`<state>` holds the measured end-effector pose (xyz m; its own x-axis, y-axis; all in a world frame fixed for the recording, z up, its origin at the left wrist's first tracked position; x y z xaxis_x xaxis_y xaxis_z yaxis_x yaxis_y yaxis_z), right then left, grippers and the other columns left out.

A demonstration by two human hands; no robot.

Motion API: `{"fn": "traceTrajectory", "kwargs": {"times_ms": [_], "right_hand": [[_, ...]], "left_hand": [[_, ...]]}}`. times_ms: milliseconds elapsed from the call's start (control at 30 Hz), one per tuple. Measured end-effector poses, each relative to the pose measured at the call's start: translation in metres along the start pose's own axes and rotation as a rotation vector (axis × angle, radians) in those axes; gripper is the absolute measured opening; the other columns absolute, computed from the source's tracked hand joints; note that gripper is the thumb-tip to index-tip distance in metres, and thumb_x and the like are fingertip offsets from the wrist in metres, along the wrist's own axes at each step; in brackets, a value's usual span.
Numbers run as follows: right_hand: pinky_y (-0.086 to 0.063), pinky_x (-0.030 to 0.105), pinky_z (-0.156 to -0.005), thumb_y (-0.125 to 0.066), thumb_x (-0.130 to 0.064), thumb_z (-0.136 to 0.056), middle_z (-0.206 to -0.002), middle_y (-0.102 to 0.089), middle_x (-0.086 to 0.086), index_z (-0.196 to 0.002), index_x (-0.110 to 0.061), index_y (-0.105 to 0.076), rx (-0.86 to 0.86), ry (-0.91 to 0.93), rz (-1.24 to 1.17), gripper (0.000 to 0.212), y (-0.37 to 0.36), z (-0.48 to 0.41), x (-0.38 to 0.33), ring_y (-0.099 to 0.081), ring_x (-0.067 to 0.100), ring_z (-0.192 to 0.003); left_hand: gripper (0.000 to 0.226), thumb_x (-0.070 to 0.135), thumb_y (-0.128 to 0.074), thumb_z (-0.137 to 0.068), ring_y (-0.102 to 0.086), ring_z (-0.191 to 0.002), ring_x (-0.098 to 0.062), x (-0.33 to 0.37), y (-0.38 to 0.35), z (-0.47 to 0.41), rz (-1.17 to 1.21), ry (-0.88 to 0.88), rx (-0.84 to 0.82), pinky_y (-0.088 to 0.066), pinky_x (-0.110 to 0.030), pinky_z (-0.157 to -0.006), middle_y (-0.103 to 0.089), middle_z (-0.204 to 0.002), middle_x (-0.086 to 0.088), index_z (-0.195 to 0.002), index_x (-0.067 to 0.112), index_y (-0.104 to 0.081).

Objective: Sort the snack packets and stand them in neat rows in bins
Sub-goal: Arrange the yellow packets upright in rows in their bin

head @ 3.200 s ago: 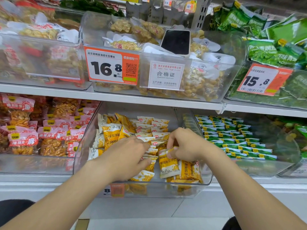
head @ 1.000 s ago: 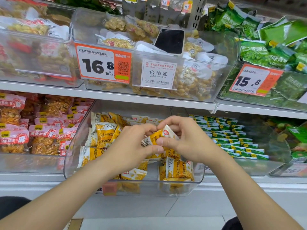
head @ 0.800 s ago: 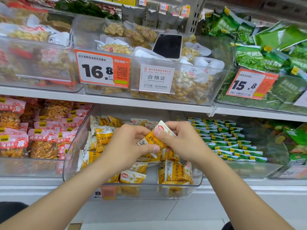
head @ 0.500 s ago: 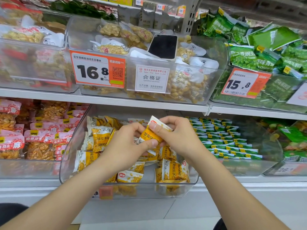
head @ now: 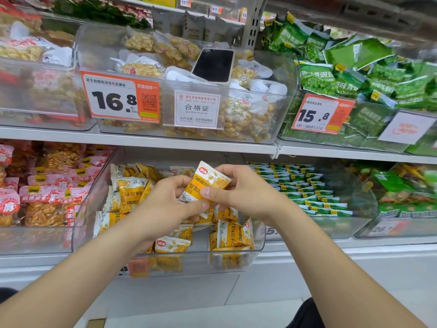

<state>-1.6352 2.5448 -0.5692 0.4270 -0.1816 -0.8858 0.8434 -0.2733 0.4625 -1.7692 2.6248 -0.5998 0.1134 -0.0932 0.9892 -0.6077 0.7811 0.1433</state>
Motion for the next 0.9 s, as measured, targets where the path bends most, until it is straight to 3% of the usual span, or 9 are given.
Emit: {"fn": "traceTrajectory", "kwargs": {"times_ms": [167, 300, 367, 433, 500, 600, 700, 833, 900], "right_hand": [[-0.061, 0.030, -0.065, -0.084, -0.022, -0.091, -0.092, -0.080, 0.003, -0.110, -0.020, -0.072, -0.037, -0.027, 0.130, 0.023, -0.001, 0.006, -0.005, -0.075, 0.016, -0.069], [-0.062, 0.032, -0.066, -0.081, -0.006, -0.090, -0.096, -0.079, 0.004, -0.107, -0.018, -0.071, -0.074, -0.036, 0.110, 0.023, -0.001, 0.009, -0.009, -0.078, 0.018, -0.079], [-0.062, 0.043, -0.074, -0.079, -0.007, -0.088, -0.096, -0.075, -0.001, -0.104, -0.023, -0.068, 0.059, -0.002, 0.432, 0.025, 0.010, 0.001, -0.006, -0.073, 0.022, -0.090], [-0.050, 0.039, -0.076, -0.074, -0.012, -0.089, -0.101, -0.066, -0.004, -0.110, -0.028, -0.061, 0.160, 0.025, 0.726, 0.030, 0.015, -0.007, -0.006, -0.056, 0.022, -0.102], [-0.042, 0.035, -0.075, -0.076, -0.021, -0.090, -0.105, -0.062, -0.001, -0.109, -0.034, -0.056, 0.080, 0.015, 0.749, 0.031, 0.007, -0.013, -0.001, -0.050, 0.021, -0.104], [-0.046, 0.040, -0.072, -0.075, -0.022, -0.089, -0.102, -0.058, 0.002, -0.104, -0.030, -0.055, -0.142, -0.010, 0.828, 0.026, -0.020, -0.022, 0.014, -0.049, 0.021, -0.102], [-0.055, 0.049, -0.074, -0.071, -0.013, -0.088, -0.097, -0.059, 0.006, -0.104, -0.016, -0.059, -0.195, 0.000, 0.918, 0.020, -0.039, -0.033, 0.023, -0.057, 0.033, -0.100], [-0.040, 0.039, -0.071, -0.071, -0.004, -0.082, -0.093, -0.053, -0.002, -0.089, -0.023, -0.052, -0.172, 0.017, 0.885, 0.028, -0.043, -0.051, 0.025, -0.047, 0.023, -0.102], [-0.040, 0.035, -0.075, -0.078, -0.007, -0.080, -0.099, -0.056, -0.002, -0.086, -0.028, -0.053, -0.131, -0.007, 0.805, 0.033, -0.037, -0.057, 0.031, -0.046, 0.020, -0.100]], "left_hand": [[0.032, 0.012, -0.082, -0.090, -0.076, -0.093, -0.023, 0.006, -0.003, 0.004, -0.134, -0.032, -0.045, -0.065, -0.037, -0.079, -0.080, -0.105, 0.005, -0.118, 0.021, -0.070], [0.042, 0.023, -0.091, -0.081, -0.077, -0.082, -0.010, 0.007, 0.008, 0.001, -0.437, -0.101, -0.012, -0.065, -0.036, -0.073, -0.077, -0.103, 0.007, -0.115, 0.029, -0.067], [0.037, 0.026, -0.086, -0.087, -0.074, -0.078, -0.003, 0.003, 0.019, -0.001, -0.629, -0.130, 0.051, -0.064, -0.033, -0.070, -0.070, -0.106, 0.012, -0.116, 0.031, -0.064], [0.029, 0.026, -0.077, -0.095, -0.071, -0.081, 0.000, -0.001, 0.027, 0.000, -0.734, -0.149, 0.074, -0.061, -0.025, -0.071, -0.067, -0.109, 0.014, -0.121, 0.031, -0.065], [0.024, 0.026, -0.068, -0.100, -0.066, -0.090, 0.002, -0.002, 0.027, 0.001, -0.888, -0.207, 0.035, -0.052, -0.018, -0.076, -0.069, -0.115, 0.014, -0.124, 0.030, -0.066], [0.018, 0.029, -0.057, -0.102, -0.061, -0.098, -0.005, -0.005, 0.015, 0.003, -1.071, -0.303, -0.078, -0.053, -0.030, -0.085, -0.070, -0.109, 0.012, -0.113, 0.031, -0.073], [0.022, 0.039, -0.053, -0.103, -0.059, -0.084, -0.013, -0.017, 0.009, 0.002, -1.213, -0.268, -0.196, -0.054, -0.041, -0.077, -0.064, -0.084, 0.009, -0.088, 0.027, -0.065], [0.027, 0.049, -0.060, -0.101, -0.064, -0.102, -0.019, -0.024, 0.014, -0.002, -1.315, -0.200, -0.245, -0.055, -0.040, -0.086, -0.071, -0.100, 0.007, -0.114, 0.029, -0.072], [0.026, 0.048, -0.065, -0.099, -0.065, -0.105, -0.021, -0.025, 0.015, -0.004, -1.322, -0.179, -0.240, -0.056, -0.040, -0.087, -0.072, -0.105, 0.004, -0.116, 0.030, -0.072]]}}
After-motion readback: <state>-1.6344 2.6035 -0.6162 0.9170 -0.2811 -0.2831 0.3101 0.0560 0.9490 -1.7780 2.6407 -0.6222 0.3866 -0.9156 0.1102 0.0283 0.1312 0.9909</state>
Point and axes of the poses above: each hand's wrist, its own z-axis away from the middle knuckle, its own y-axis out of the back of the hand, x = y × z, the point moved 8 cm from there along -z, towards the middle knuckle
